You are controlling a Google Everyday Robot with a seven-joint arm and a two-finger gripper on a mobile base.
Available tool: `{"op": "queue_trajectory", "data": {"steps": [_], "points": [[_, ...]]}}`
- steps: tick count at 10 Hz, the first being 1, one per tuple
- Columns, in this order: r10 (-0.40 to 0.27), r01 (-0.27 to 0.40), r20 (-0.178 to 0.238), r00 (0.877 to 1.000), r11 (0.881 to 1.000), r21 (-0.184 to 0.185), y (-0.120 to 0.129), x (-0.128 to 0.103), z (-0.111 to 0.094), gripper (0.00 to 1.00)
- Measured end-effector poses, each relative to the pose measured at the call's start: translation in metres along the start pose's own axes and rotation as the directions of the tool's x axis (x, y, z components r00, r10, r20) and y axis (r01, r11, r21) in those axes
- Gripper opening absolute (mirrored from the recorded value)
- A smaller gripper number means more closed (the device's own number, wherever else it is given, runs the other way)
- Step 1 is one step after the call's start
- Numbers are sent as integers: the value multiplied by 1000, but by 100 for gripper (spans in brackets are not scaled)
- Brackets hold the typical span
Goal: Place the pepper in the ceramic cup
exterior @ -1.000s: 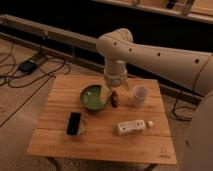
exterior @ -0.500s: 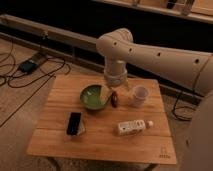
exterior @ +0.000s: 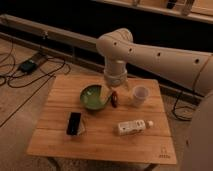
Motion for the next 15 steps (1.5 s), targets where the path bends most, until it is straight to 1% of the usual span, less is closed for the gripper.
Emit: {"op": "queue_trajectory", "data": {"steps": [5, 6, 8, 9, 10, 11, 13, 15], "points": [[0, 0, 0, 1000, 1000, 0, 0, 0, 0, 80], [2, -2, 0, 1000, 1000, 6, 0, 1, 1, 80], [27, -28, 10, 1000, 999, 37, -2, 2, 9, 80], [49, -50, 16, 999, 997, 55, -2, 2, 18, 80], [75, -76, 19, 997, 995, 65, 0, 2, 32, 80], [89, -91, 24, 996, 994, 65, 1, 0, 44, 80], [111, -114, 36, 993, 991, 71, 1, -10, 75, 80], [120, -122, 28, 992, 990, 77, -3, -19, 102, 80]]}}
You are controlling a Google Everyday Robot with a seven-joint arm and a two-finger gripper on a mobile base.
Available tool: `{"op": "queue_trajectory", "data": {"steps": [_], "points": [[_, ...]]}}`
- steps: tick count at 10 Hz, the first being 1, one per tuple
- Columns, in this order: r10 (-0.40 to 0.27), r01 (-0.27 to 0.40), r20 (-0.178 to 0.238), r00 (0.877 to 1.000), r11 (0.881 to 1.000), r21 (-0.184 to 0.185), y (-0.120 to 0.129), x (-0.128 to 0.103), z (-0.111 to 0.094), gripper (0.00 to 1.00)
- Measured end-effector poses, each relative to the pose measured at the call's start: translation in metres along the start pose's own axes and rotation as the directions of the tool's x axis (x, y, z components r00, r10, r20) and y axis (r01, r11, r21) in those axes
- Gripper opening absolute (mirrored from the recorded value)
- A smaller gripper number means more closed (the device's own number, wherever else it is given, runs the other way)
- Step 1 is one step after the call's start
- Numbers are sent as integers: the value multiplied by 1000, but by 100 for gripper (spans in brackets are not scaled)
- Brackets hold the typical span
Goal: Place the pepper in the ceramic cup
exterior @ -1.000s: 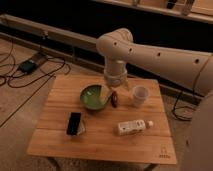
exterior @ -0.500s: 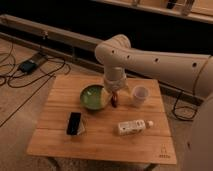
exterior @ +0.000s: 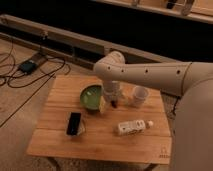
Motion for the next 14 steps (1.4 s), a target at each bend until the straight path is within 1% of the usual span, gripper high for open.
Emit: {"op": "queue_trajectory", "data": {"steps": [1, 2, 3, 5, 7, 9, 11, 14], "points": [[13, -13, -10, 1000, 1000, 6, -7, -4, 20, 80], [29, -29, -20, 999, 1000, 9, -16, -6, 35, 80], [42, -41, -22, 999, 999, 6, -21, -11, 47, 80], [79, -79, -44, 996, 997, -9, -36, -15, 80, 80], [94, -96, -64, 994, 995, -35, -41, -18, 101, 80], [108, -112, -54, 993, 992, -66, -44, -35, 115, 80], [112, -115, -36, 993, 990, -88, -45, -54, 121, 80], [110, -110, -13, 994, 989, -98, -51, -73, 128, 80]]}}
